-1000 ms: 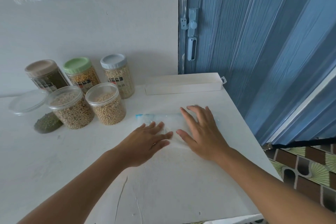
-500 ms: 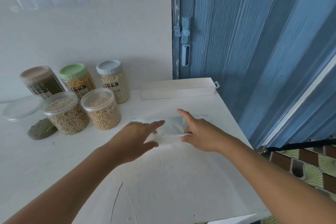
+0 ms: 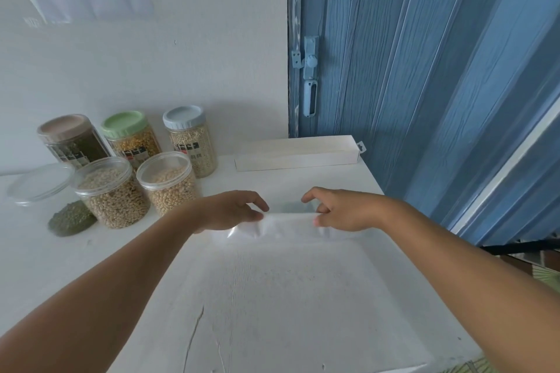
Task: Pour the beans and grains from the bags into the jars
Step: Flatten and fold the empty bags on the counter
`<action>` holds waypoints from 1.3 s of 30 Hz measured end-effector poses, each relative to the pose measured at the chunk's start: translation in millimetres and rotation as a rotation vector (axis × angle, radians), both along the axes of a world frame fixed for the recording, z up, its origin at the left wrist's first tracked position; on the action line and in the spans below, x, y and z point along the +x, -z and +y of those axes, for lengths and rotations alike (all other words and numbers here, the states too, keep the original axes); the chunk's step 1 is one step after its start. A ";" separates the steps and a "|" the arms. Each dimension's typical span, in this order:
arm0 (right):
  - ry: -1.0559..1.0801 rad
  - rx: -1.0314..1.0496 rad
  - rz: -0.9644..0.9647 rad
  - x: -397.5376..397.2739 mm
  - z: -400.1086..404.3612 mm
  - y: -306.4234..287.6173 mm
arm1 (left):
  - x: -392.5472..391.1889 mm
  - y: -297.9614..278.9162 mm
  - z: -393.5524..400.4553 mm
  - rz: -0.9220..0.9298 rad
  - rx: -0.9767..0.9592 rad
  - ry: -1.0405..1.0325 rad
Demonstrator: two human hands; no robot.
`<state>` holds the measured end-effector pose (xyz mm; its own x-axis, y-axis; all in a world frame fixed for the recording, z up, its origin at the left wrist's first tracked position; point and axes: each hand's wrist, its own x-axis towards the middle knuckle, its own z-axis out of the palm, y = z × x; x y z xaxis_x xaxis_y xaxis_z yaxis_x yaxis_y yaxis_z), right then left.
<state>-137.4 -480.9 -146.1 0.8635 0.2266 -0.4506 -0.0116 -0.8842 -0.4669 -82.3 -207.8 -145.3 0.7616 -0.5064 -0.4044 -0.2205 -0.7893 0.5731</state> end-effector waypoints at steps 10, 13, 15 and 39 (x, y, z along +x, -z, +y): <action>0.088 -0.030 0.075 28.5 6.1 -3.3 | -1.7 21.0 -13.8 -0.340 0.011 0.127; 0.149 0.019 0.086 33.2 2.7 -0.6 | 5.9 27.9 -14.2 -0.363 -0.021 0.094; 0.194 0.059 0.088 35.4 -1.0 3.9 | 12.2 29.6 -16.3 -0.392 -0.025 0.101; -0.045 -0.283 -0.280 37.5 -10.0 -14.9 | 19.9 83.2 -34.1 -0.700 -0.048 0.009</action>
<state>-99.9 -490.9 -131.1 0.9538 0.1678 -0.2492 0.1234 -0.9751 -0.1841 -62.4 -241.9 -228.5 0.8303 -0.5190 0.2031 -0.5571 -0.7629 0.3280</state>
